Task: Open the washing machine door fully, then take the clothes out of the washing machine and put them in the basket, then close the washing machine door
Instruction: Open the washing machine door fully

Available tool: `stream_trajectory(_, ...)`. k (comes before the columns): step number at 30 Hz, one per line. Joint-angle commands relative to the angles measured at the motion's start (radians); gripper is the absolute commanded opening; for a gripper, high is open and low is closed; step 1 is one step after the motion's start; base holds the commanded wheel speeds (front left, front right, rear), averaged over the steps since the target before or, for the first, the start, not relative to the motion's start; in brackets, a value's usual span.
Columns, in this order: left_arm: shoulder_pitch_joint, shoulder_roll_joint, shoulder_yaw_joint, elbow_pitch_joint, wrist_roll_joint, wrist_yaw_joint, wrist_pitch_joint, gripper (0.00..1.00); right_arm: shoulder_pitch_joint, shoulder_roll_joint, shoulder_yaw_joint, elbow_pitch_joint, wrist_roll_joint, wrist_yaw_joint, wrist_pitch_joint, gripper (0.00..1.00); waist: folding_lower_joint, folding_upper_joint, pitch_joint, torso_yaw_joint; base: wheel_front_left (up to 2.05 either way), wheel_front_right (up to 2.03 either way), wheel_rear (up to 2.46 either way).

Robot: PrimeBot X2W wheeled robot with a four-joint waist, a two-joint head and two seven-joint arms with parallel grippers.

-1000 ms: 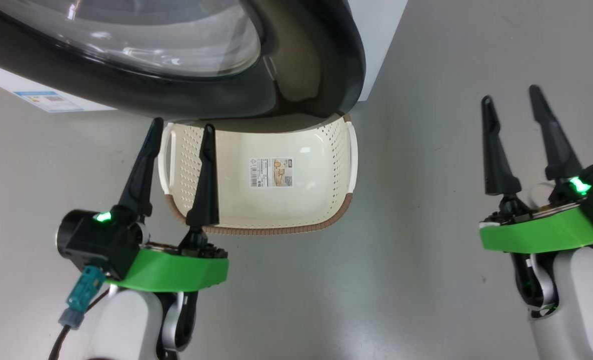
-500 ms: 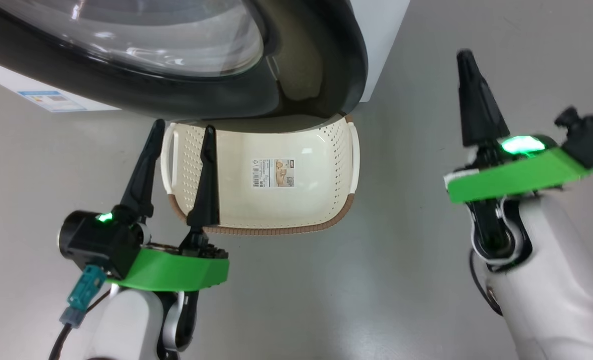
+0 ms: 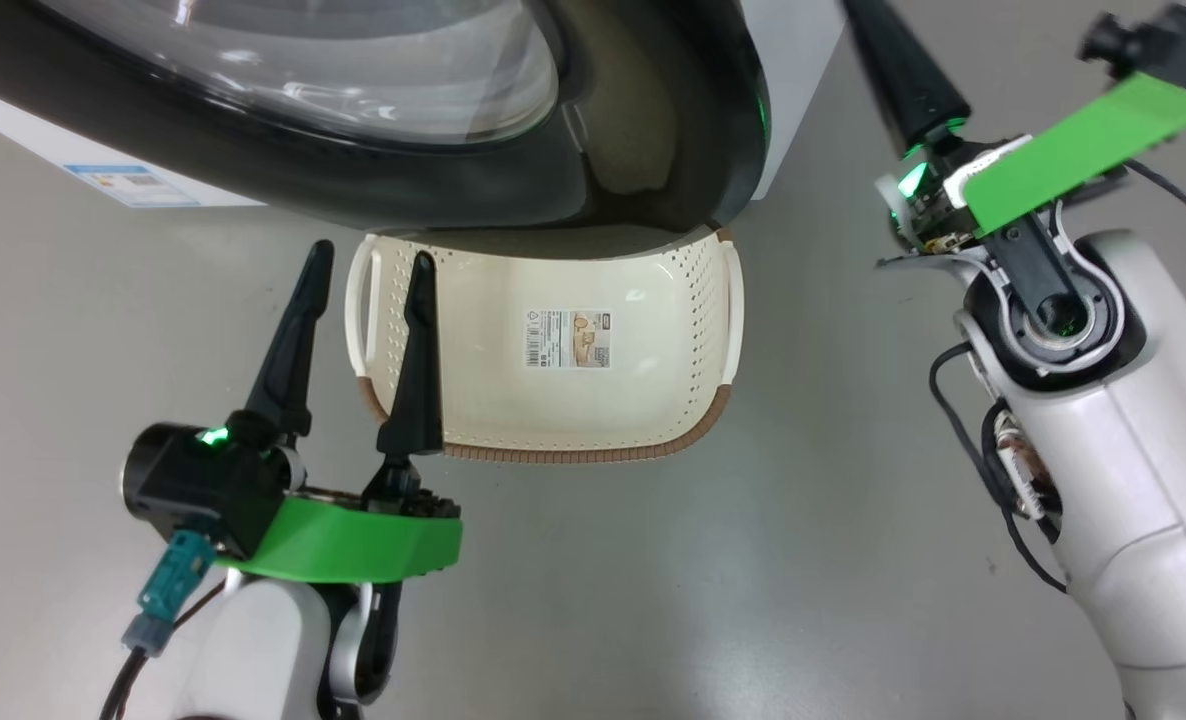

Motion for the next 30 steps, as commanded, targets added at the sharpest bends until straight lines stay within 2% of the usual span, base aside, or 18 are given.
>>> stream_trajectory(1, 0.000, 0.016, 0.024, -0.024, -0.010, 0.011, -0.005, 1.00, -0.025, 0.006, 0.017, 0.005, 0.068, 0.007, 0.104, 0.00, 0.0000, 0.0000, 0.002, 0.003, 0.00, 0.00, 0.00)
stream_trajectory(8, -0.003, 0.016, 0.013, -0.019, -0.019, 0.015, -0.005, 1.00, -0.087, -0.001, -0.010, 0.106, 0.204, 0.007, 0.374, 0.00, 0.0000, 0.0000, 0.003, 0.013, 0.00, 0.00, 0.00)
stream_trajectory(12, -0.002, 0.016, 0.014, -0.020, -0.026, 0.015, -0.005, 1.00, -0.112, -0.005, -0.017, 0.129, 0.214, 0.007, 0.493, 0.00, 0.0000, 0.0000, 0.002, 0.018, 0.00, 0.00, 0.00)
stream_trajectory(20, 0.009, 0.016, 0.020, -0.020, -0.038, 0.015, -0.005, 1.00, -0.075, 0.012, -0.003, 0.072, 0.150, 0.007, 0.615, 0.00, 0.0000, 0.0000, -0.024, 0.029, 0.00, 0.00, 0.00)
stream_trajectory(30, 0.046, 0.016, 0.025, -0.013, -0.050, 0.019, -0.005, 1.00, 0.032, 0.039, 0.024, 0.029, 0.085, 0.007, 0.681, 0.00, 0.0000, 0.0000, -0.103, 0.075, 0.00, 0.00, 0.00)
